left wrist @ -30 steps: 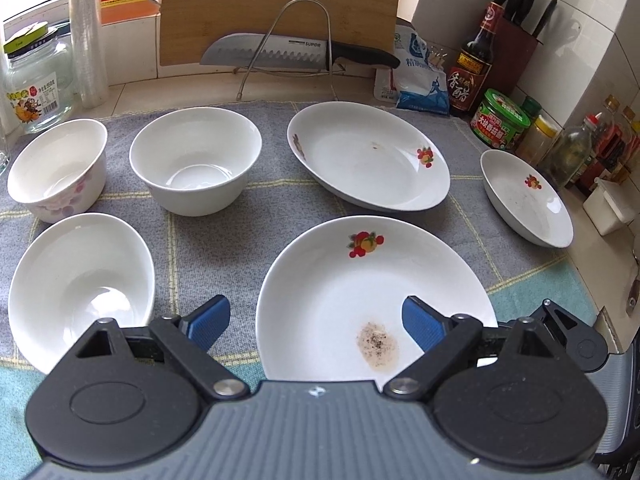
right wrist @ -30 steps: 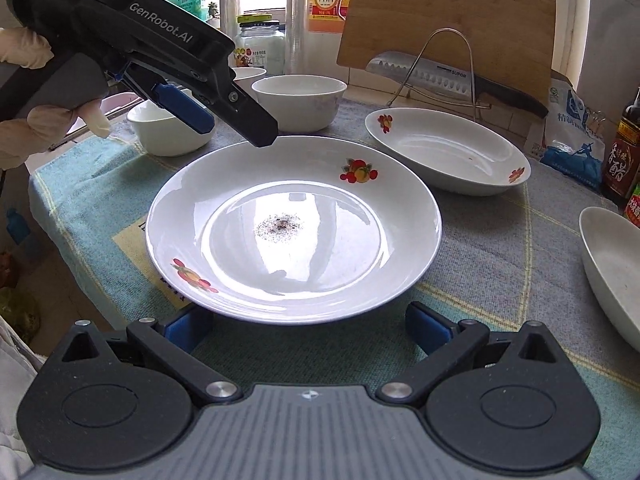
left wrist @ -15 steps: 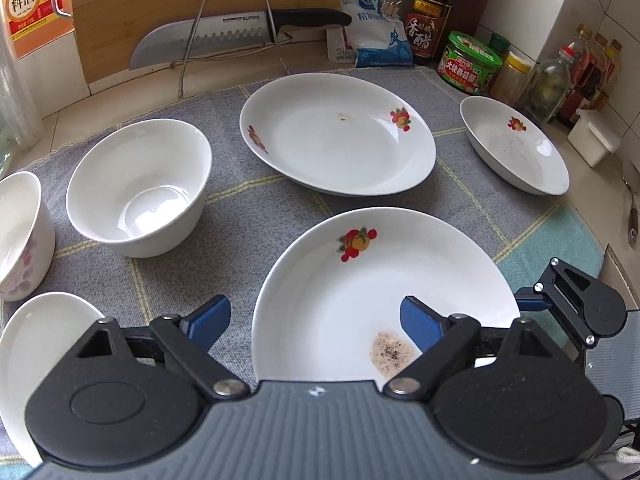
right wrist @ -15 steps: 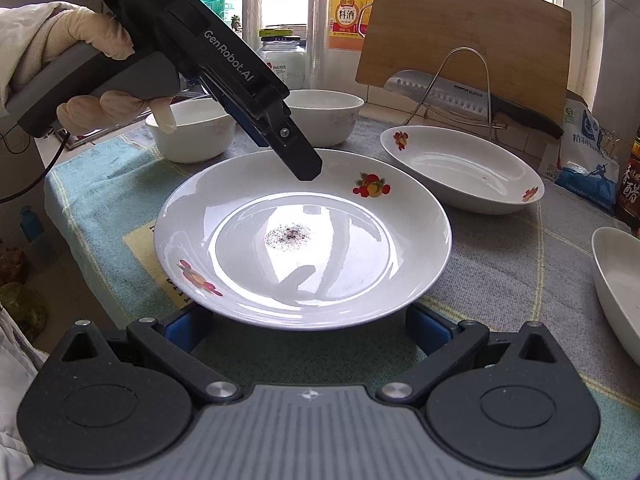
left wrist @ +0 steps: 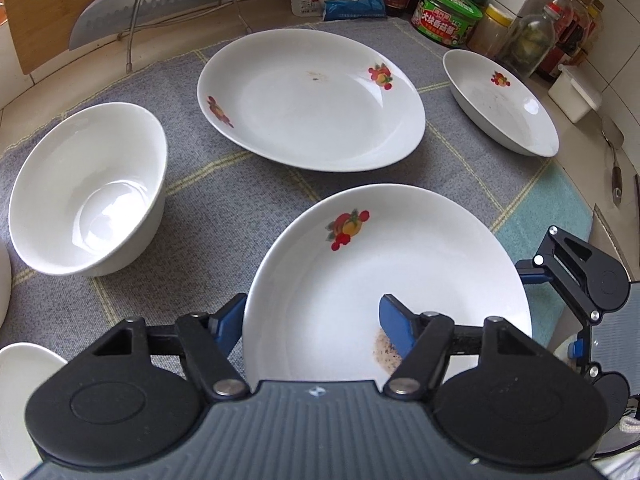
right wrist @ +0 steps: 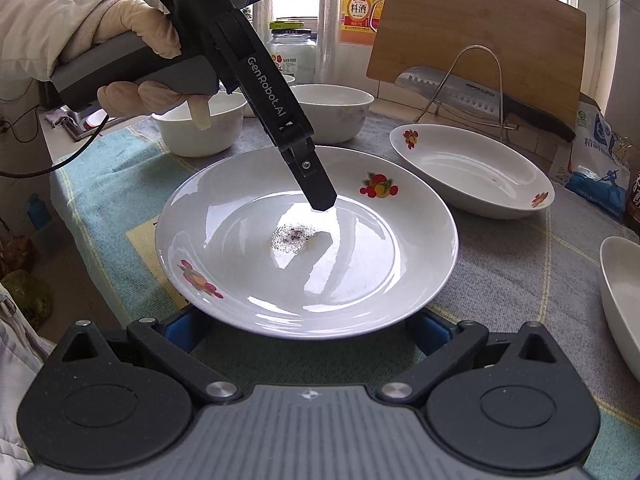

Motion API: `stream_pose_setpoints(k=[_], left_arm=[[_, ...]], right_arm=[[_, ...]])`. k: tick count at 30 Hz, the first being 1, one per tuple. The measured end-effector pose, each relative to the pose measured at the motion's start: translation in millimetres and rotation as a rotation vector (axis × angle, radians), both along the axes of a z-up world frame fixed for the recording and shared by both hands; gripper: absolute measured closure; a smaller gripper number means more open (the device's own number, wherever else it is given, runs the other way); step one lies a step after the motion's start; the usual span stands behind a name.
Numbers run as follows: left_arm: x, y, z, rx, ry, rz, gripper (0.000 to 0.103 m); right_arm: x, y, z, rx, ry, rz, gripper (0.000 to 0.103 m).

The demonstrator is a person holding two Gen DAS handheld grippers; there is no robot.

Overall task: Organize plates and bowls
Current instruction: 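Lift the stained plate with the left tool toward the plate by the jars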

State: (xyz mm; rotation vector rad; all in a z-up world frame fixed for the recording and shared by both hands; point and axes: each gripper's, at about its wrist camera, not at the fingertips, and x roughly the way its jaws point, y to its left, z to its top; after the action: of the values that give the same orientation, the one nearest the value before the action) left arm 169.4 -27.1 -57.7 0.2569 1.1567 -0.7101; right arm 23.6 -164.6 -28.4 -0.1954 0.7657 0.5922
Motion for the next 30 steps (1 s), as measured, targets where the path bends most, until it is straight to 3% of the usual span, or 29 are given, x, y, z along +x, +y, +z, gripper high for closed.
stream_pose_setpoints(k=[16, 30], left_arm=[[10.8, -10.5, 0.3, 0.041, 0.069, -0.103, 0.036], [8.6, -11.6, 7.3, 0.023, 0.053, -0.113, 0.036]], right_arm=[[6.3, 3.1, 2.6, -0.022, 0.031, 0.013, 0.0], [10.5, -1.2, 7.1, -0.026, 0.077, 0.018, 0.0]])
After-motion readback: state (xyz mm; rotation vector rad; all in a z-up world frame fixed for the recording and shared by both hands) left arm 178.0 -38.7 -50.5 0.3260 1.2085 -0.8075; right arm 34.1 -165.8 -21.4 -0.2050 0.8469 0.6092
